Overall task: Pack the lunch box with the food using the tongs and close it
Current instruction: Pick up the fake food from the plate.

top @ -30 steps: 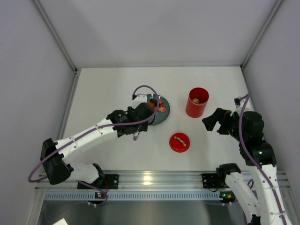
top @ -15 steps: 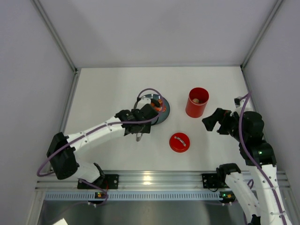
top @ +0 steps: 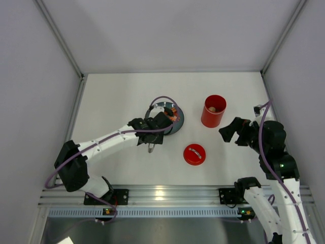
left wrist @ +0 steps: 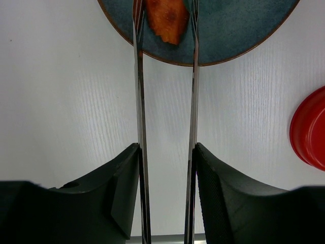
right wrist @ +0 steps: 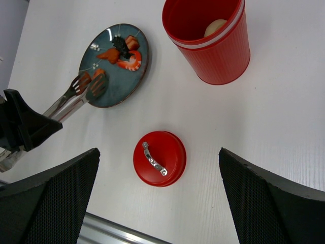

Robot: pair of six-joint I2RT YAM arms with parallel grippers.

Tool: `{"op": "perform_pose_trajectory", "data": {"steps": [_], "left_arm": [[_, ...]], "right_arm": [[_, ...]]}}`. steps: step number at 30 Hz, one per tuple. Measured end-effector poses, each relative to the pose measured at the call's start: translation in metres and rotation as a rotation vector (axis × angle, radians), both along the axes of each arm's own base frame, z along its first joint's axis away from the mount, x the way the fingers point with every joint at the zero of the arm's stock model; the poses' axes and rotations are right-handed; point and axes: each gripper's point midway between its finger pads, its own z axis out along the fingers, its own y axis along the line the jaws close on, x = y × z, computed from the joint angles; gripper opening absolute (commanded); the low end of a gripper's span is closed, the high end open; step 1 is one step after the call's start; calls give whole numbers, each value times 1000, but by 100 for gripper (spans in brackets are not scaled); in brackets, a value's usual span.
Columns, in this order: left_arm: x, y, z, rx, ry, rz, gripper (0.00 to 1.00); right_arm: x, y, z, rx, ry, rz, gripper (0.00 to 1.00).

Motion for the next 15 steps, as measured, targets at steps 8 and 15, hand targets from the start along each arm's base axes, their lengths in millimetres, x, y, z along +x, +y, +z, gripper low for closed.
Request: {"op": "perform_pose_trajectory", "data": {"steps": [8,15], "left_arm": [[2,0,-7,5,18,-1,37],[2,-1,-8,5,20,-2,32]], "right_arm": [[0,1,0,2,-1,3,99],[-1,1,-2,2,4,4,99]]}}
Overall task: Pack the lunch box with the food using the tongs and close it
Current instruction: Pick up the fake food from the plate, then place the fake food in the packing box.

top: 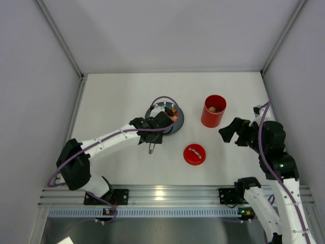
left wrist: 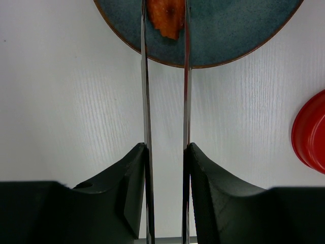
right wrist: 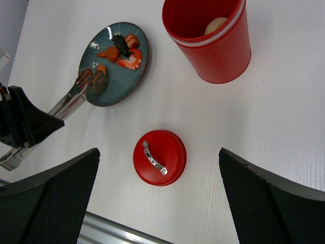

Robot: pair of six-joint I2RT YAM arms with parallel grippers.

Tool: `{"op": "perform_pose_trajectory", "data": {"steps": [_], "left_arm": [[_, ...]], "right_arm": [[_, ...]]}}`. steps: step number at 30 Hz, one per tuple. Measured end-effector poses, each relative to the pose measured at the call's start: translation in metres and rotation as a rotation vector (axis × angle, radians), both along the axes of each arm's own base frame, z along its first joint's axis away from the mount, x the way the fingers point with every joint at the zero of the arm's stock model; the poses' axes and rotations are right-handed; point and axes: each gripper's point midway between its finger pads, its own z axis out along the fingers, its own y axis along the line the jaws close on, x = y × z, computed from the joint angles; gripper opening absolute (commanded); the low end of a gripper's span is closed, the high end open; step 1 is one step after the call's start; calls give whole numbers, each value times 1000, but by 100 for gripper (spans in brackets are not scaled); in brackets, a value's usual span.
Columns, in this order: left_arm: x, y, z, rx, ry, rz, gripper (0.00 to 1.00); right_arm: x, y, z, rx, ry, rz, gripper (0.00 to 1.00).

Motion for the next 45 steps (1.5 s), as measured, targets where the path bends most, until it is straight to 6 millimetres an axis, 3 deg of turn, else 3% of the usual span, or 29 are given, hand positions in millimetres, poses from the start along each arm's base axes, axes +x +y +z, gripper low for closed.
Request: {"op": "perform_pose_trajectory", "data": {"steps": [4,21,27,34,38,45], "left_arm": [[2,-2,5,-5,-6,-2,31],[19,-30,59,-111,-81,-52,30],[26,-59,99,-229,-126,-122,31],[38,-112,156,-398,-209,-239,32],[40,-141,159,-448,-207,-302,32],[38,-179,134,-469,-160,-389,32]], "right_arm": [[0,0,0,0,-1,0,99],[0,1,0,2,-1,3,99],[0,1,0,2,-1,3,99],[0,0,0,1,0,2,100],[0,0,0,-1,0,-1,100],[0,-2,3,-7,-7,-6,100]]}}
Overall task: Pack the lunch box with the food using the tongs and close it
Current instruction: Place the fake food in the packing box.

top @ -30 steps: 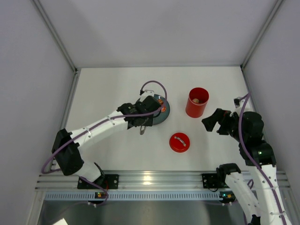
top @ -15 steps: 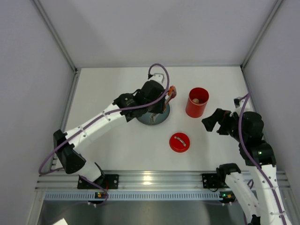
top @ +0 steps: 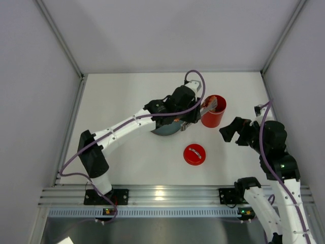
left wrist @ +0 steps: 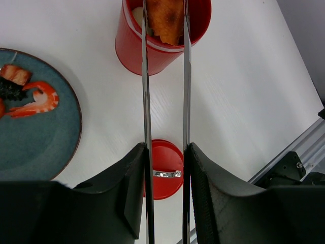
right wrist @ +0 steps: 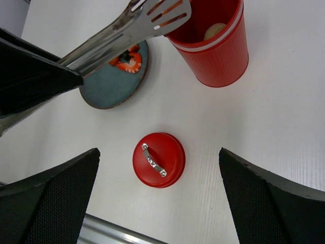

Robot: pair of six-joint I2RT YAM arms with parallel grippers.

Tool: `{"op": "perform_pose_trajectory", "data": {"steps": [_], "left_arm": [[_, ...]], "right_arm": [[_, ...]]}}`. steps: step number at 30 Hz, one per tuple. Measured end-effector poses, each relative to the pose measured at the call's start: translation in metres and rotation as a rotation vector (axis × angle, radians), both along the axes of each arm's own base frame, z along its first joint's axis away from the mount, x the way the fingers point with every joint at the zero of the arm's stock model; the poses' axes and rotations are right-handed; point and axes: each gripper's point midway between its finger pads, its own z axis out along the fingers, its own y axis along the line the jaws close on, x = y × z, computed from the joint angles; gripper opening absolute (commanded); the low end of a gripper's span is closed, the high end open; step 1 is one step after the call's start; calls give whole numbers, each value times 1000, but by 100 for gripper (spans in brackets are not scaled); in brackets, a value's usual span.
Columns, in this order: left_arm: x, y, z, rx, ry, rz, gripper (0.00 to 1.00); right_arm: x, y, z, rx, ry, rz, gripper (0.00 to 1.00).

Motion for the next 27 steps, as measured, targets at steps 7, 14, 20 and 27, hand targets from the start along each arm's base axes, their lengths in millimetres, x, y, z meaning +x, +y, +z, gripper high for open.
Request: {"op": "perform_pose_trajectory", "data": {"steps": [7,14,20,27], "left_arm": [[4,-21,-5,-8,-2,-36,39],[8,-24,0,-14,-15,-36,49],[9,-24,3,-17,-23,-30,52],[9,-24,3,-15,-27,-28,51]], "right_arm": [[1,-1,6,-6,-18,-2,100],[1,-1,6,-7,-18,-4,100],[1,-2,7,-7,-20,-5,99],[0,-2,7,-7,-20,-5,100]]}}
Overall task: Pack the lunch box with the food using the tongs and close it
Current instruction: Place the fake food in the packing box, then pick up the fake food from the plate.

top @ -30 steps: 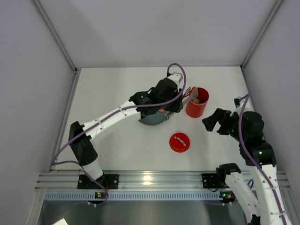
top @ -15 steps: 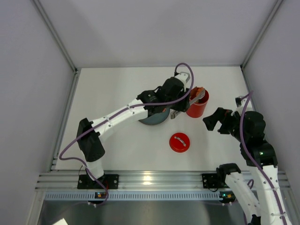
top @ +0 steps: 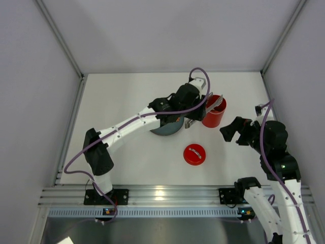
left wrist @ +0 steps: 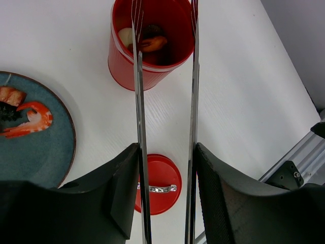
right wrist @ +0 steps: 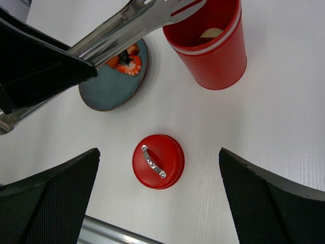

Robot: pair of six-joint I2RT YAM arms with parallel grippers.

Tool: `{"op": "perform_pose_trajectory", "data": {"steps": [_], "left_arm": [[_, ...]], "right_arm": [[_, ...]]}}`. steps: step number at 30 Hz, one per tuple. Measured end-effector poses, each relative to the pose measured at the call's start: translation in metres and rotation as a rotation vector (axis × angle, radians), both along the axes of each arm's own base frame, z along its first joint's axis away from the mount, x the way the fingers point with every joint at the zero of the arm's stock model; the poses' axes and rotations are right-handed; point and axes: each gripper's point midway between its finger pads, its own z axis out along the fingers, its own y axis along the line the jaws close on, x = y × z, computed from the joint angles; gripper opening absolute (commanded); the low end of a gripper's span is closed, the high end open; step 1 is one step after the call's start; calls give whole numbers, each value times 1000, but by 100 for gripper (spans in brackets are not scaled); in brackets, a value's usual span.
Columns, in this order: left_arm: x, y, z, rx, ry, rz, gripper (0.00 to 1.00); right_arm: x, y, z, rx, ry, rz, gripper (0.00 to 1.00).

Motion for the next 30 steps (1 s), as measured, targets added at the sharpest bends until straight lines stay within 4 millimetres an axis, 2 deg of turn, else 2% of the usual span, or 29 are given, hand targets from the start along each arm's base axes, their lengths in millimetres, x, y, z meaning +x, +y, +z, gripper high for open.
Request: {"op": "perform_pose_trajectory", "data": {"steps": [5,7,11,14,17,21,25,27,30], "left_arm": [[2,5,5,7,-24,26,51],[4,15,12,10,-45,59,51],[3,50,38,8,-97,177,52],[0,89,54,14,-131,301,52],[-2,124,56,35,-141,405,53],[-2,161,24,107,-98,497,53],[0,190,-31,215,-9,543,52],[-3,195,-49,247,28,539,52],[-7,188,-64,252,66,504,52]], "right_arm": [[0,0,0,0,0,0,99],[0,0,0,0,0,0,100],[0,0,0,0,0,0,100],[0,0,0,0,-2,0,99],[-1,0,1,1,-6,0,100],[-1,0,1,2,-6,0,99],[-1,0,1,2,-5,1,99],[-1,0,1,2,-5,1,99],[-1,0,1,2,-5,1,99]]}}
